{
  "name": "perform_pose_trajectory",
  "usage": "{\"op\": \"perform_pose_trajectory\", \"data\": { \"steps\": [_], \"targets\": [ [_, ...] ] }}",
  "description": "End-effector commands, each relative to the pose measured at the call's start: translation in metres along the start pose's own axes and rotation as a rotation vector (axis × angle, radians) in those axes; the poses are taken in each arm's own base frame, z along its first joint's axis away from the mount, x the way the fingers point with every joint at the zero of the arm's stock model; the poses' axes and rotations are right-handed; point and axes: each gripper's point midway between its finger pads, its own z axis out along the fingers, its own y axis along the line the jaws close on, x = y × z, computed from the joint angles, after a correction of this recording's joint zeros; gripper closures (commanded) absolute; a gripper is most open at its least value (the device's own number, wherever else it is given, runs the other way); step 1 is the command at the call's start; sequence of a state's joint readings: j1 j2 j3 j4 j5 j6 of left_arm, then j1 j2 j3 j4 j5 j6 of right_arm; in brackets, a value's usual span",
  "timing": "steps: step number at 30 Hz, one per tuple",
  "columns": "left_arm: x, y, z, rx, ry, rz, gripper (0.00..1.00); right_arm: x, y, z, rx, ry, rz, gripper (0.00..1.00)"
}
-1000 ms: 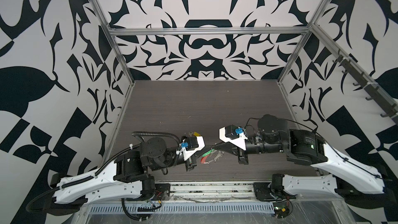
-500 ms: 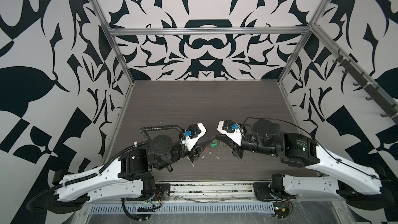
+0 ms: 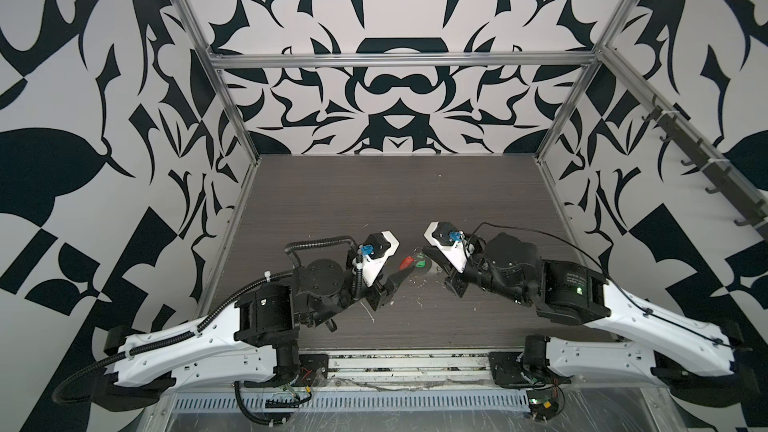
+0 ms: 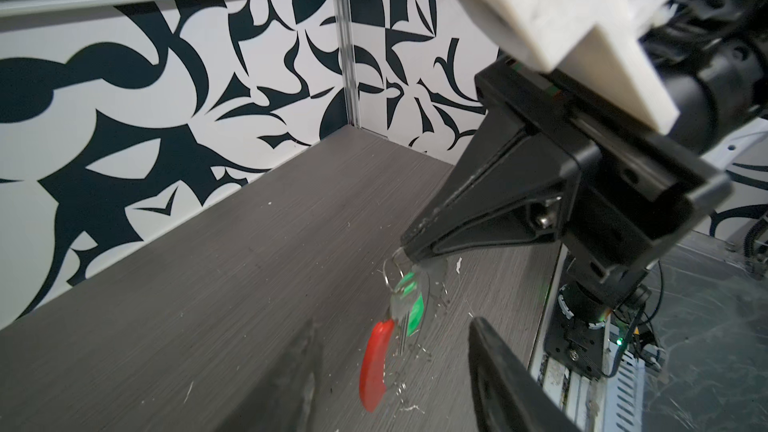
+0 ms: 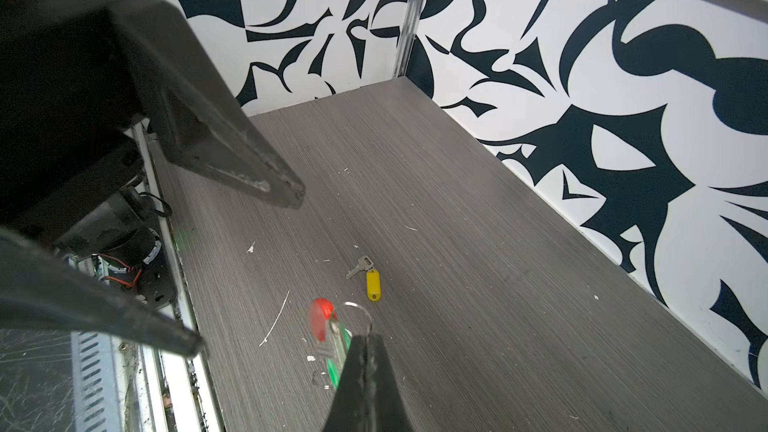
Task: Remove the keys from the keyring
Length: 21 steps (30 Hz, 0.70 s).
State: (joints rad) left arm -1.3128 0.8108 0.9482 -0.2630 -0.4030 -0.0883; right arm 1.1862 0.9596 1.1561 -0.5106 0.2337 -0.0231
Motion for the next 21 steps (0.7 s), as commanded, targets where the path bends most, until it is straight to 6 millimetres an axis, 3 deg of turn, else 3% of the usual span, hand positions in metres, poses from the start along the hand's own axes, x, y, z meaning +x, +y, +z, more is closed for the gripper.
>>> {"op": "perform_pose_trajectory", "data": {
  "steps": [1,6,9,13,21],
  "targets": [
    [-0.002,0.01,0.002,0.012,0.02,-0.116,0.43,-0.02,-0.007,-0.008,0.029,-0.085,0.044,1.0],
    [-0.002,0.02,0.001,0.107,-0.012,-0.27,0.45,-0.015,-0.004,-0.008,0.012,-0.081,0.045,1.0],
    [-0.007,0.017,0.001,0.15,-0.038,-0.294,0.45,-0.008,0.001,-0.009,-0.018,-0.075,0.034,1.0],
    [-0.001,0.005,0.015,0.215,0.024,-0.318,0.47,-0.003,0.006,-0.008,-0.056,-0.062,0.028,1.0],
    [0.009,-0.004,0.027,0.256,0.082,-0.355,0.48,0.004,-0.003,-0.007,-0.048,-0.054,0.051,1.0]
  ]
}}
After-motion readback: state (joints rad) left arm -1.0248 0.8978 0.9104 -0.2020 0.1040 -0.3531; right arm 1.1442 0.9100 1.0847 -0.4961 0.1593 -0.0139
